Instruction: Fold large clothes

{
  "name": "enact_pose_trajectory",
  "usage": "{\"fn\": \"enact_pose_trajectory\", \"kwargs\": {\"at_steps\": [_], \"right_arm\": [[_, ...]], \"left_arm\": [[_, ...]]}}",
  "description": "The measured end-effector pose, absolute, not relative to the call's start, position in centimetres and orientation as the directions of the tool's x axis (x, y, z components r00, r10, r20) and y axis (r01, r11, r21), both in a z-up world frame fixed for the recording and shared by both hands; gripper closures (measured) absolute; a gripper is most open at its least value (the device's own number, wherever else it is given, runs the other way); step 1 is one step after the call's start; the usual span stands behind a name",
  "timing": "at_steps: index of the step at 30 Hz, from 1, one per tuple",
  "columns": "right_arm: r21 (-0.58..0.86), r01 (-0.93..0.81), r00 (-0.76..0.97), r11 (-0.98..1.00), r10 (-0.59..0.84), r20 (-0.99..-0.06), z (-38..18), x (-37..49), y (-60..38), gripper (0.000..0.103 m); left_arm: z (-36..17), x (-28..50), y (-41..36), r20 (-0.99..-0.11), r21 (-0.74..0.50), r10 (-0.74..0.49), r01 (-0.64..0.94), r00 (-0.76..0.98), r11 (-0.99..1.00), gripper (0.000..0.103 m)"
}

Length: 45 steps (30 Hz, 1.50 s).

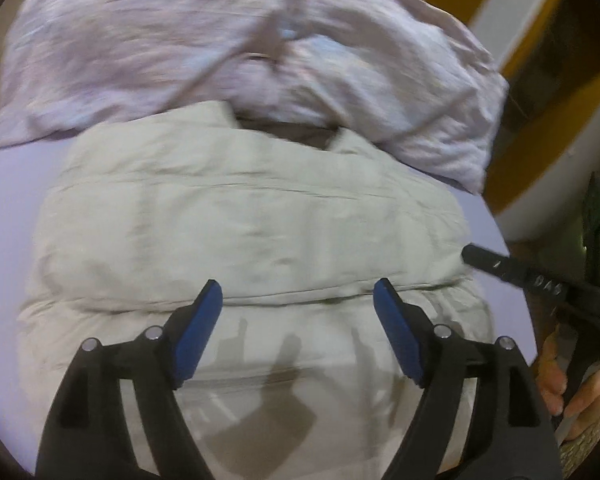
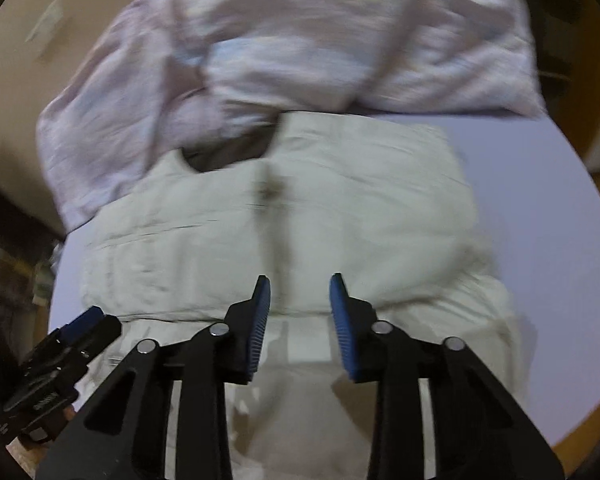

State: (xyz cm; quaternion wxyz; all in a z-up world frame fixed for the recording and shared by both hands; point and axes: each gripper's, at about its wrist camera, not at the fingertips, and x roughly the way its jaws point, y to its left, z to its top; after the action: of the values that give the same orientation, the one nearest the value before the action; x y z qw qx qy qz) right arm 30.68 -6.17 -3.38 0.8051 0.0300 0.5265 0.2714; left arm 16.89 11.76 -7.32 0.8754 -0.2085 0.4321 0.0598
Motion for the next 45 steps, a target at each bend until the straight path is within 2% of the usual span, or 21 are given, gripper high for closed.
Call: {"fn": "enact_pose_trajectory", "kwargs": {"at_steps": [4, 8, 14, 18, 20, 22, 24, 26, 29, 37, 41, 45], "right_arm": [[0.326, -0.487, 0.269, 0.810, 0.494, -0.826, -3.7, 30.6, -1.1, 0.075], [0.279, -0.524, 0.250, 0.805, 0.458, -0.853, -5.1, 31.1, 2.6, 0.075], [0.207, -0.442, 0.161, 0.873, 0.304, -0.939, -11.9, 33.2, 3.2, 0.079], [0.156, -0.463, 0.177, 0.872, 0.263, -0.948, -12.8, 33.3, 3.9, 0.078], [0.177, -0.450, 0.145, 0.875, 0.267, -0.953, -12.4, 33.7, 3.9, 0.075], [0.282, -0.419, 0.084, 0.863, 0.346, -0.935, -11.4, 33.9, 2.2, 0.059], [0.361, -0.393, 0.071, 0.846, 0.419, -0.905, -9.9, 33.8, -0.6, 0.027], [0.383, -0.375, 0.097, 0.844, 0.447, -0.889, -8.7, 33.4, -4.2, 0.017], [0.422, -0.313, 0.095, 0.851, 0.470, -0.877, -8.3, 33.3, -10.9, 0.017], [0.467, 0.063, -0.013, 0.882, 0.469, -0.883, -13.7, 32.0, -30.7, 0.018], [0.522, 0.132, -0.065, 0.843, 0.533, -0.844, -15.8, 30.4, -33.6, 0.018], [0.562, 0.127, -0.116, 0.817, 0.575, -0.810, -17.0, 29.5, -33.3, 0.021]], "left_arm": [[-7.5, 14.0, 15.9, -0.800, -0.295, -0.005, -0.386, 0.600, 0.874, 0.023], [-7.7, 10.3, 19.6, -0.812, -0.270, 0.067, -0.475, 0.580, 0.838, 0.020], [-8.6, 6.2, 23.7, -0.843, -0.234, 0.123, -0.562, 0.524, 0.793, 0.019], [-9.1, 4.7, 24.9, -0.865, -0.192, 0.144, -0.582, 0.481, 0.790, 0.019], [-9.3, 3.9, 25.5, -0.874, -0.182, 0.142, -0.582, 0.465, 0.793, 0.019], [-9.7, 3.4, 25.9, -0.884, -0.184, 0.122, -0.575, 0.452, 0.797, 0.018], [-10.1, 2.6, 26.4, -0.891, -0.194, 0.099, -0.571, 0.442, 0.798, 0.015], [-10.9, 1.5, 27.2, -0.903, -0.220, 0.056, -0.569, 0.426, 0.792, 0.015], [-12.2, 0.2, 28.1, -0.904, -0.300, -0.040, -0.566, 0.425, 0.768, 0.015], [-14.4, -2.2, 27.8, -0.872, -0.439, -0.199, -0.535, 0.447, 0.722, 0.017], [-15.5, -2.5, 27.1, -0.859, -0.482, -0.258, -0.531, 0.442, 0.697, 0.021], [-16.6, -2.2, 26.0, -0.856, -0.501, -0.302, -0.527, 0.420, 0.686, 0.023]]}}
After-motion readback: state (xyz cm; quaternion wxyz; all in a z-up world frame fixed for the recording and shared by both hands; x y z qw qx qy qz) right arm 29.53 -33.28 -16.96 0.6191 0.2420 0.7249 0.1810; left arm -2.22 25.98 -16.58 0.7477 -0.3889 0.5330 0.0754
